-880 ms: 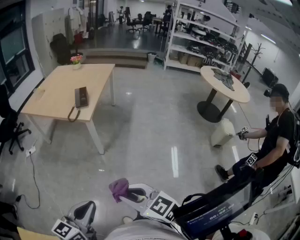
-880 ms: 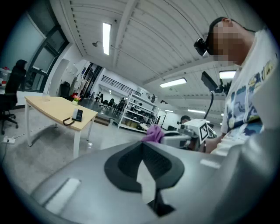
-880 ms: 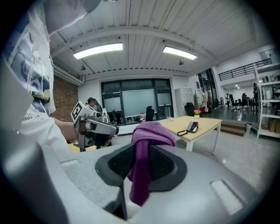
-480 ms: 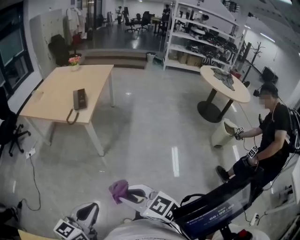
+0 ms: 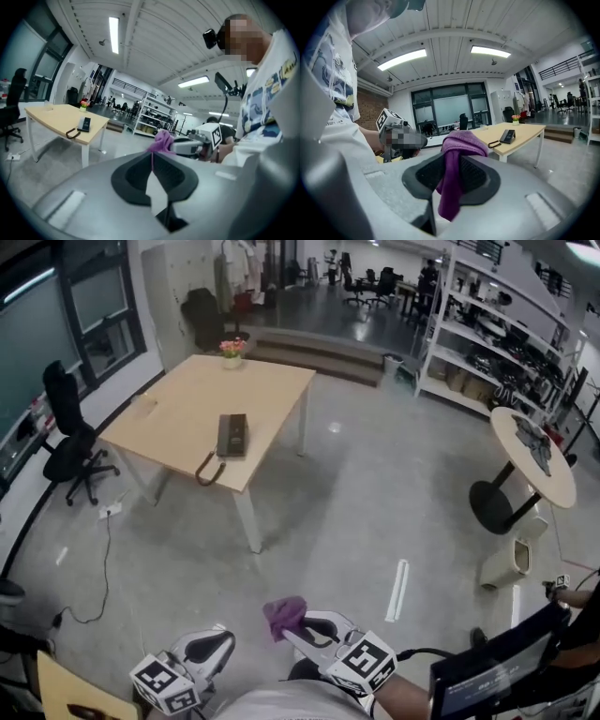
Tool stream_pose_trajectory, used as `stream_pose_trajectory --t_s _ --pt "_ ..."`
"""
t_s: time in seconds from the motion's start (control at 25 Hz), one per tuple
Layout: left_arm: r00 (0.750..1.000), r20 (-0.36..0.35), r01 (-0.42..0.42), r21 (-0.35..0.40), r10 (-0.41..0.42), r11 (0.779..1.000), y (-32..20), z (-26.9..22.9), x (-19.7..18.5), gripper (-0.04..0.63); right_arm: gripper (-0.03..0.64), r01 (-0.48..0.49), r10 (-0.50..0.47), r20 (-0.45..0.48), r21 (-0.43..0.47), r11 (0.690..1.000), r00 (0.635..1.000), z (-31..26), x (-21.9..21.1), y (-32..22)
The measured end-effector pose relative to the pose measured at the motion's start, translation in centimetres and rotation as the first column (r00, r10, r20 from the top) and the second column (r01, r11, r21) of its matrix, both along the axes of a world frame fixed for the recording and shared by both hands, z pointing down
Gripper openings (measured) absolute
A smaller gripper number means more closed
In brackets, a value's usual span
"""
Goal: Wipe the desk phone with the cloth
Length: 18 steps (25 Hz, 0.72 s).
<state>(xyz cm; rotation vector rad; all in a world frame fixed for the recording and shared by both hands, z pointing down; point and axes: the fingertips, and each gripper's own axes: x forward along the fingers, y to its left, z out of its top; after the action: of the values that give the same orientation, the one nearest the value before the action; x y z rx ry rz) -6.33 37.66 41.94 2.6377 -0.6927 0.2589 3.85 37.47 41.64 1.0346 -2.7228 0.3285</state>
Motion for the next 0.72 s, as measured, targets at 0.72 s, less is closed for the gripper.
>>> stream_pose_trajectory --t_s 0.72 --pt "0.992 0.041 0.119 -0.055 -0.116 0.991 -12.0 -0.1 5.7 0.042 0.094 0.066 -0.066 0.005 -0.055 0.996 0.998 2.2 7.6 -12.4"
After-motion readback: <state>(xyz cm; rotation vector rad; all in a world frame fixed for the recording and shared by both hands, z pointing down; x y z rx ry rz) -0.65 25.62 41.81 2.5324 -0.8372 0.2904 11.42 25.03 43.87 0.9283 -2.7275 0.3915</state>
